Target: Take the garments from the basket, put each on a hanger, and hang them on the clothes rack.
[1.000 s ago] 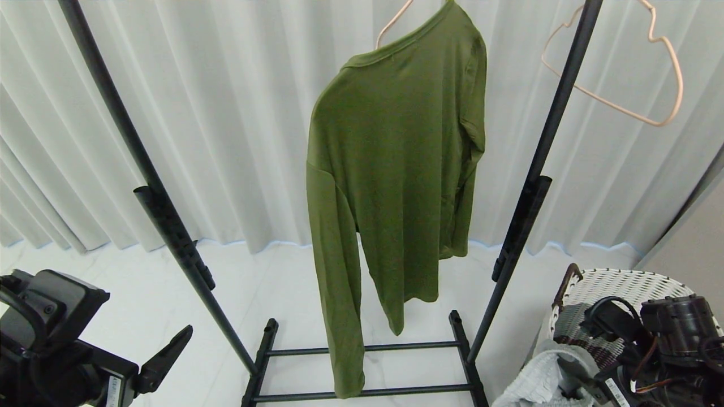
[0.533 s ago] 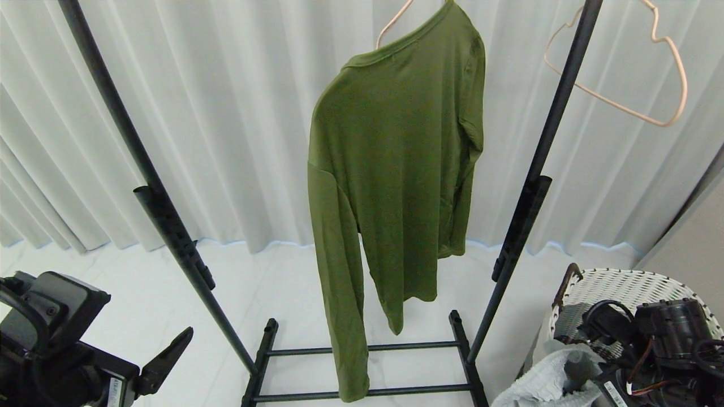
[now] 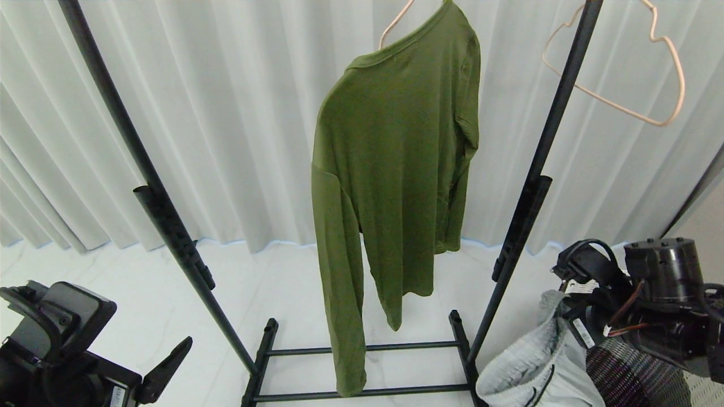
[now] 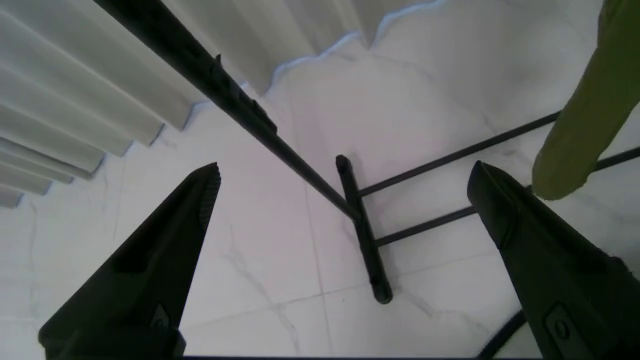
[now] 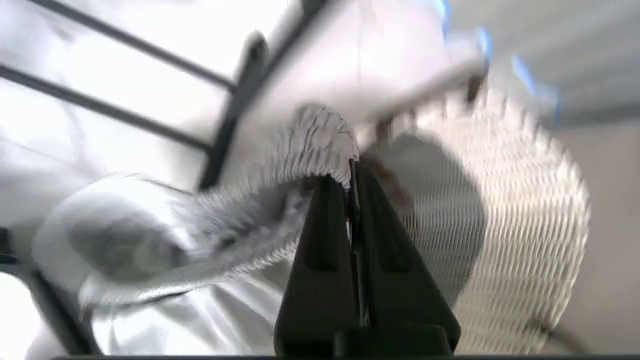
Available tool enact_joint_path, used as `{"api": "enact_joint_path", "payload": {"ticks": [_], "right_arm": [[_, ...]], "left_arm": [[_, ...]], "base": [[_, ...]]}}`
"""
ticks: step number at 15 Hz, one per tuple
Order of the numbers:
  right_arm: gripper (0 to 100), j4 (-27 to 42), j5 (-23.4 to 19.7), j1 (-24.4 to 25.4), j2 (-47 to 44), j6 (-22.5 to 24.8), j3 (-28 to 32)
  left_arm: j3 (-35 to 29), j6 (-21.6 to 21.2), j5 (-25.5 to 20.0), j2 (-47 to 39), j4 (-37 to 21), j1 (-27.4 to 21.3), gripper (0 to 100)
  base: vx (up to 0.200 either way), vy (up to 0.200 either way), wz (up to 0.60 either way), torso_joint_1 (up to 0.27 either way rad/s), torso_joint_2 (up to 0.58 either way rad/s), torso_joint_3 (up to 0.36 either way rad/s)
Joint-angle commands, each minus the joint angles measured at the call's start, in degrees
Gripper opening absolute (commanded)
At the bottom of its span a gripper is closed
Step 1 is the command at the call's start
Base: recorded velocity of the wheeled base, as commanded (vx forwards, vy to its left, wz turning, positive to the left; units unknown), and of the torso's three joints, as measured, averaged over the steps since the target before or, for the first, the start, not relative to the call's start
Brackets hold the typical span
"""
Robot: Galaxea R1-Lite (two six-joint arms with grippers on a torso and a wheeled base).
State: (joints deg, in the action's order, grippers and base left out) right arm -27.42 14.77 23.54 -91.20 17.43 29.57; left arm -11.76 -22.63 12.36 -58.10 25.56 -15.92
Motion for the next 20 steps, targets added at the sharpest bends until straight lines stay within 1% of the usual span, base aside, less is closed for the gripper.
{"api": "enact_joint_path", "payload": {"ticks": [1, 2, 3, 4, 5, 6, 11, 16, 17, 20], "right_arm": [[0, 6.24, 0.17, 5.11, 6.03, 0.06, 7.08], [0, 8.52, 0.25, 6.61, 7.44, 0.06, 8.48], [0, 10.45, 0.34, 9.33, 9.28, 0.06, 9.98], [0, 11.33, 0.78, 10.91, 10.16, 0.06, 10.77], [0, 12.48, 2.28, 12.5, 10.69, 0.06, 11.82], [0, 13.53, 3.33, 13.99, 10.95, 0.06, 13.14], [0, 17.4, 3.59, 17.86, 10.6, 0.06, 18.24], [0, 19.24, 3.59, 20.93, 9.64, 0.06, 22.19], [0, 19.77, 3.59, 21.72, 9.11, -0.12, 23.78], [0, 20.03, 3.59, 23.13, 9.11, -0.21, 25.8]], "left_arm": [[0.07, -0.23, 0.03, -0.08, 0.01, 0.19, 100], [0.07, -0.23, 0.03, 0.09, 0.01, 0.19, 100], [-0.01, -0.58, 0.12, 0.09, 0.1, 0.19, 100], [-0.01, -0.58, 0.03, 0.18, 0.1, 0.1, 100], [-0.01, -0.58, 0.03, 0.18, 0.1, 0.1, 100], [-0.1, -0.58, 0.03, 0.27, 0.1, 0.1, 100], [0.43, -1.81, 0.12, 1.41, 0.1, -0.08, 100], [0.95, -1.81, 0.73, 2.29, 0.1, -0.16, 100], [1.39, -1.72, 0.73, 2.29, 0.1, -0.16, 100], [1.74, -1.81, 0.38, 2.11, 0.1, -0.51, 100]], "base": [[-0.2, 0.0, 0.0, -0.002, 0.0, -0.002], [-0.2, 0.0, 0.0, 0.017, 0.0, -0.002], [-0.2, 0.0, 0.0, 0.002, 0.0, -0.007], [-0.2, 0.0, 0.0, -0.007, 0.0, 0.002], [-0.2, 0.0, 0.0, -0.002, 0.0, 0.002], [0.0, 0.0, 0.0, 0.0, 0.0, 0.0], [0.0, 0.0, 0.0, 0.0, 0.0, 0.0], [0.0, 0.2, 0.0, 0.003, 0.0, -0.001], [0.0, 0.2, 0.0, 0.002, 0.0, -0.002], [0.0, 0.0, 0.0, 0.0, 0.0, 0.0]]}}
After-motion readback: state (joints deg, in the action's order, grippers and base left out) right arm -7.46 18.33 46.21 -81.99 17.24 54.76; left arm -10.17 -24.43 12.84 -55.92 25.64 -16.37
